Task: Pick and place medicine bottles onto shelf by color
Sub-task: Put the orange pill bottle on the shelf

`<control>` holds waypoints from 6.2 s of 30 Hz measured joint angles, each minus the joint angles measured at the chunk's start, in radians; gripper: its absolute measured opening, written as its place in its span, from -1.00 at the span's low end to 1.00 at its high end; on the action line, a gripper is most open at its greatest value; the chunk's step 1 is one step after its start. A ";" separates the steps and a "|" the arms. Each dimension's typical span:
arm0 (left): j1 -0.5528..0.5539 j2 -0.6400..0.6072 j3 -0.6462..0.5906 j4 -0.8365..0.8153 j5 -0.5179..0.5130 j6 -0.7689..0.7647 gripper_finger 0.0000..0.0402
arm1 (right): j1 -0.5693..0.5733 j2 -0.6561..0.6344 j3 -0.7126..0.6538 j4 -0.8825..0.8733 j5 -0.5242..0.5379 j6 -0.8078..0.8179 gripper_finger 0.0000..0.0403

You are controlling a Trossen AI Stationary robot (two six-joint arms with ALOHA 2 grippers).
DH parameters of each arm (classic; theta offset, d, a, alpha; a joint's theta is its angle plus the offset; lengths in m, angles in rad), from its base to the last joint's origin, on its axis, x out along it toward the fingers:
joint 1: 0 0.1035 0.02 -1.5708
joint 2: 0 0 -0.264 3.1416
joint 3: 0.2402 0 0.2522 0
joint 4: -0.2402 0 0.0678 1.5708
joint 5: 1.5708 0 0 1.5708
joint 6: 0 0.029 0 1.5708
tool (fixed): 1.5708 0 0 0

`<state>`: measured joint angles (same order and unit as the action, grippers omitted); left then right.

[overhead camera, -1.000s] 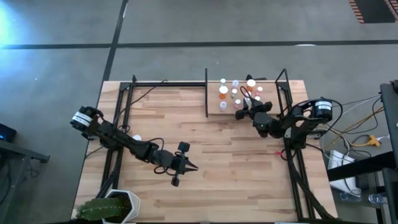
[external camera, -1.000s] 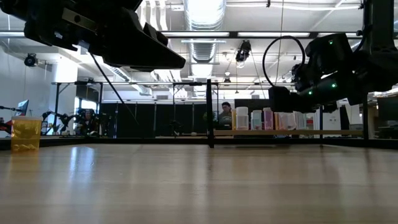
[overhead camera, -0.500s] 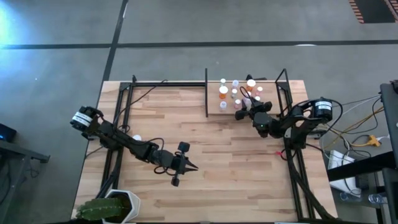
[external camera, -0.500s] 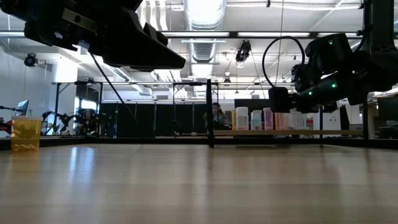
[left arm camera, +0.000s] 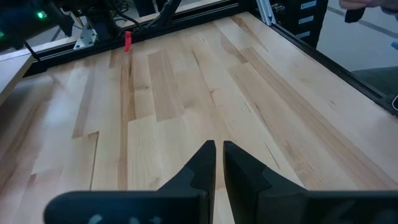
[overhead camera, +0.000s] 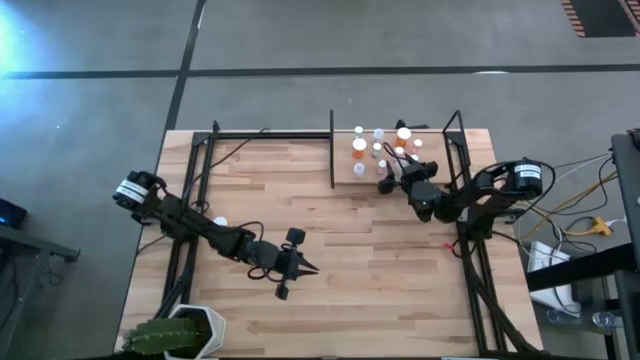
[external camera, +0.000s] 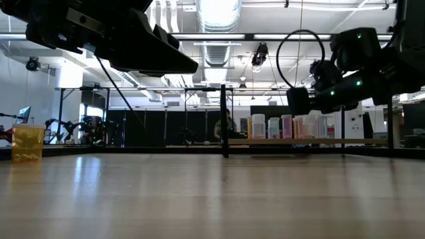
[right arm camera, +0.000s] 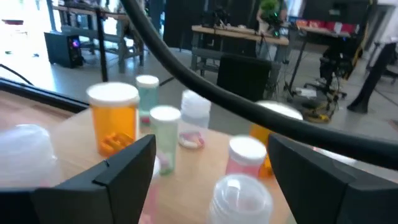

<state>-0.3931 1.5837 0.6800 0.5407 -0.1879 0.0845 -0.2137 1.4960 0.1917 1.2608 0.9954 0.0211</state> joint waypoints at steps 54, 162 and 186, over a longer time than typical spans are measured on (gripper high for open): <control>0.198 -0.113 0.320 -1.968 0.056 -0.654 -0.08 | 0.753 -0.016 0.343 -0.322 -0.079 -0.225 -0.92; 0.234 0.705 1.349 -1.900 -0.166 0.029 -0.11 | 1.056 -0.590 0.130 -0.987 0.237 0.162 -0.92; 0.075 0.705 1.316 -1.990 -0.408 0.166 -0.11 | 1.075 -0.254 0.049 -0.729 0.080 0.424 -0.92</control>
<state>-0.3177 2.2887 1.9955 -1.4494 -0.5958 0.2506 0.8616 1.2424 0.2403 0.5313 1.0750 0.4454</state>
